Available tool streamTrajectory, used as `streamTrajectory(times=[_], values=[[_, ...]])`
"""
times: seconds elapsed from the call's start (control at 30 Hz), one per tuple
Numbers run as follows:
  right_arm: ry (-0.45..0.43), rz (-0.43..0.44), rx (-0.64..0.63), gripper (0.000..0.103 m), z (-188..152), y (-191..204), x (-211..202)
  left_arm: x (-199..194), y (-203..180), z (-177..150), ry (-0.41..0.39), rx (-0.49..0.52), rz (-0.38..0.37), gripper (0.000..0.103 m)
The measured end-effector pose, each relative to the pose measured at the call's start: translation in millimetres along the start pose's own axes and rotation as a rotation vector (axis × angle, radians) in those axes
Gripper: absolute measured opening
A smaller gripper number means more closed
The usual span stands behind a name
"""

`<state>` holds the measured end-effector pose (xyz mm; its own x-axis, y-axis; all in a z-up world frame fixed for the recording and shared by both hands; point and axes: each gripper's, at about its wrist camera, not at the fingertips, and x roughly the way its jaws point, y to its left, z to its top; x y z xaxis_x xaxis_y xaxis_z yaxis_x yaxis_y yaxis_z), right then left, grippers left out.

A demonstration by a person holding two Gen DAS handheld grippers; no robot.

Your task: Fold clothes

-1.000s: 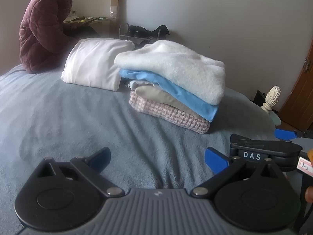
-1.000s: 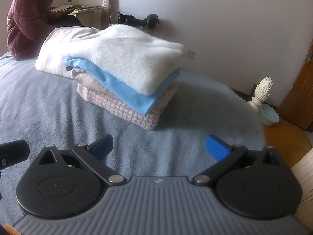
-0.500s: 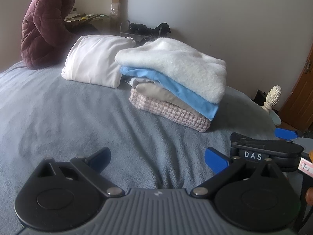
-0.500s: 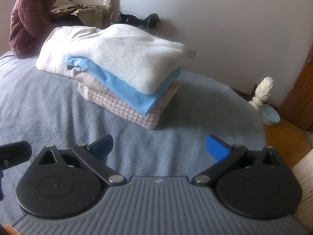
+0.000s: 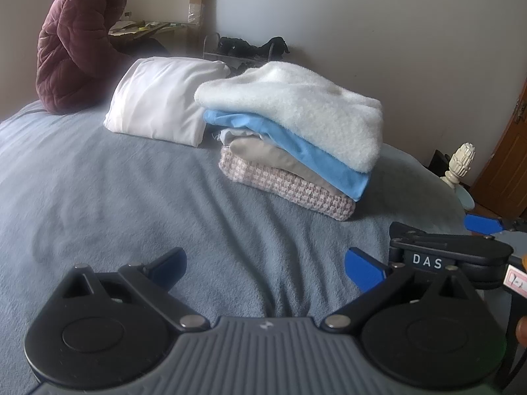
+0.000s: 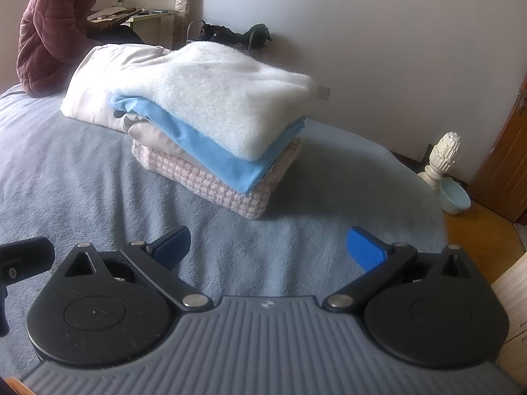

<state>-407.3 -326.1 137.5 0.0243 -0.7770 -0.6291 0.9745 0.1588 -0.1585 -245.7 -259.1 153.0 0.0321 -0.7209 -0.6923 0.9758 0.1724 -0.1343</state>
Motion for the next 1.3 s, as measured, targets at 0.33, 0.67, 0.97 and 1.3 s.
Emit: streamTrajectory(times=[0.33, 0.67, 0.97, 1.3], values=[[0.004, -0.001, 0.005, 0.102, 0.4, -2.0, -0.1, 1.4, -0.7, -0.6, 0.005, -0.001, 0.006, 0.103], [0.002, -0.001, 0.007, 0.102, -0.2, -2.8, -1.1, -0.1, -1.6, -1.0, 0.000, 0.004, 0.010, 0.103], [0.002, -0.002, 0.010, 0.102, -0.1, -2.9, -1.7, -0.6, -2.7, -0.8, 0.000, 0.007, 0.012, 0.103], [0.004, -0.001, 0.008, 0.102, -0.3, -2.6, -2.1, -0.9, -3.7, -1.0, 0.000, 0.010, 0.012, 0.103]])
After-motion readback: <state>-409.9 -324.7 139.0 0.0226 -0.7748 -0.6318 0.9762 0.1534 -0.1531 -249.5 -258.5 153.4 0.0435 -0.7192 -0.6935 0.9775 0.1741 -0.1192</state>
